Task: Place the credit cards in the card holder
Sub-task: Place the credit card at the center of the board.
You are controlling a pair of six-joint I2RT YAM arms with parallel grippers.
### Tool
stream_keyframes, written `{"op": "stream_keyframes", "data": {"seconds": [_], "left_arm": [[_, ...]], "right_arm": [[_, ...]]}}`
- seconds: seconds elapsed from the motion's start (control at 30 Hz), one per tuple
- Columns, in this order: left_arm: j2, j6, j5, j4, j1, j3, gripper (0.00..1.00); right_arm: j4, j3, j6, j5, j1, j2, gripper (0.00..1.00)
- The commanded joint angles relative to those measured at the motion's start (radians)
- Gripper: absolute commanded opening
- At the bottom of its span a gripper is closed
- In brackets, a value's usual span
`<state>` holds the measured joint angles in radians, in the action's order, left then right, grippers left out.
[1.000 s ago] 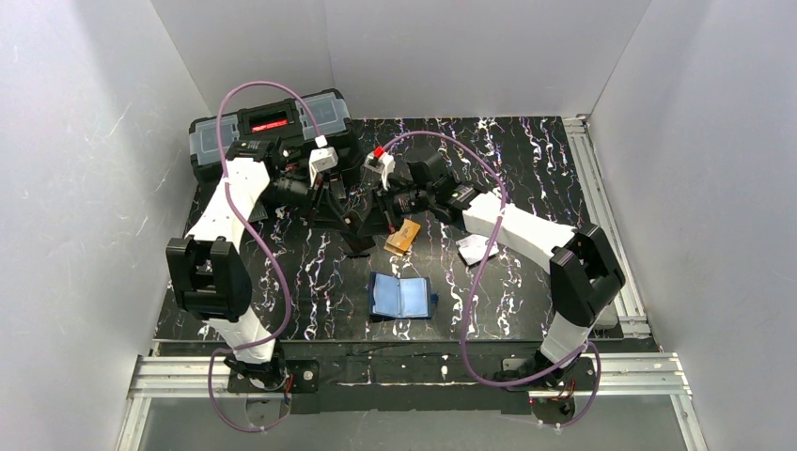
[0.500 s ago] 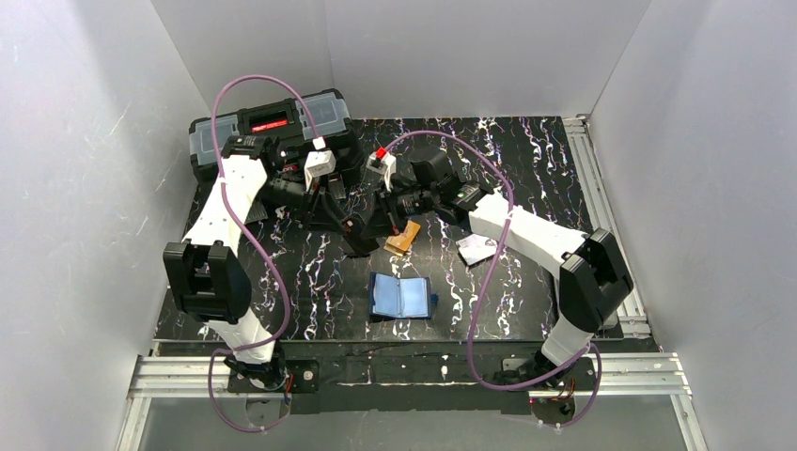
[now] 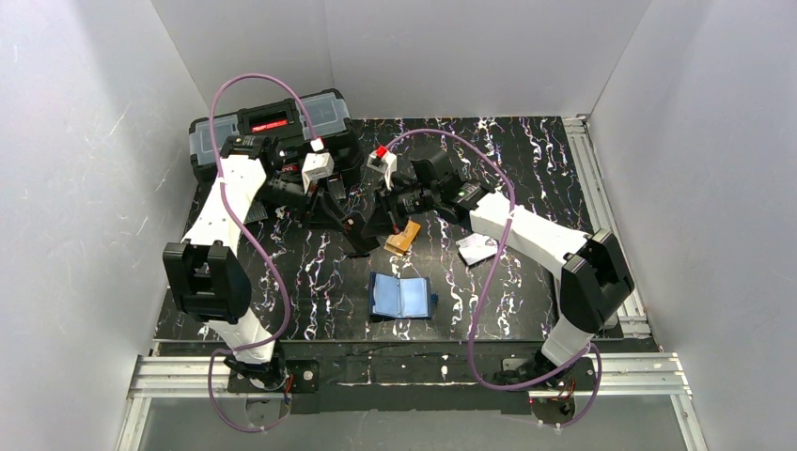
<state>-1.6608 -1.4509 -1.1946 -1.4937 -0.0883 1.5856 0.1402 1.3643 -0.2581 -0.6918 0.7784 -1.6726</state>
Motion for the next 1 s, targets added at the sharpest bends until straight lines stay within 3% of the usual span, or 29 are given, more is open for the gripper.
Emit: {"op": "stream_keyframes", "data": {"seconds": [0.0, 0.3, 0.57, 0.7, 0.83, 0.97], "left_arm": [[0.009, -0.023, -0.054, -0.185, 0.002, 0.029, 0.32], [-0.001, -0.004, -0.088, -0.173, -0.009, 0.082, 0.33], [0.011, 0.168, -0.117, -0.078, 0.007, 0.133, 0.39], [0.037, 0.219, -0.086, -0.04, 0.016, 0.077, 0.49], [0.125, 0.438, -0.049, 0.186, 0.016, -0.074, 0.5], [0.167, 0.473, -0.048, 0.239, 0.015, -0.126, 0.52]], "right_arm": [[0.013, 0.064, 0.002, 0.013, -0.021, -0.002, 0.01], [0.031, 0.084, 0.002, -0.002, 0.001, -0.045, 0.01], [0.028, 0.049, 0.019, 0.097, 0.005, 0.004, 0.01], [-0.057, -0.027, 0.032, 0.157, 0.005, 0.091, 0.01], [-0.175, -0.11, 0.036, 0.177, 0.005, 0.169, 0.01], [-0.151, -0.08, 0.042, 0.152, 0.005, 0.183, 0.01]]}}
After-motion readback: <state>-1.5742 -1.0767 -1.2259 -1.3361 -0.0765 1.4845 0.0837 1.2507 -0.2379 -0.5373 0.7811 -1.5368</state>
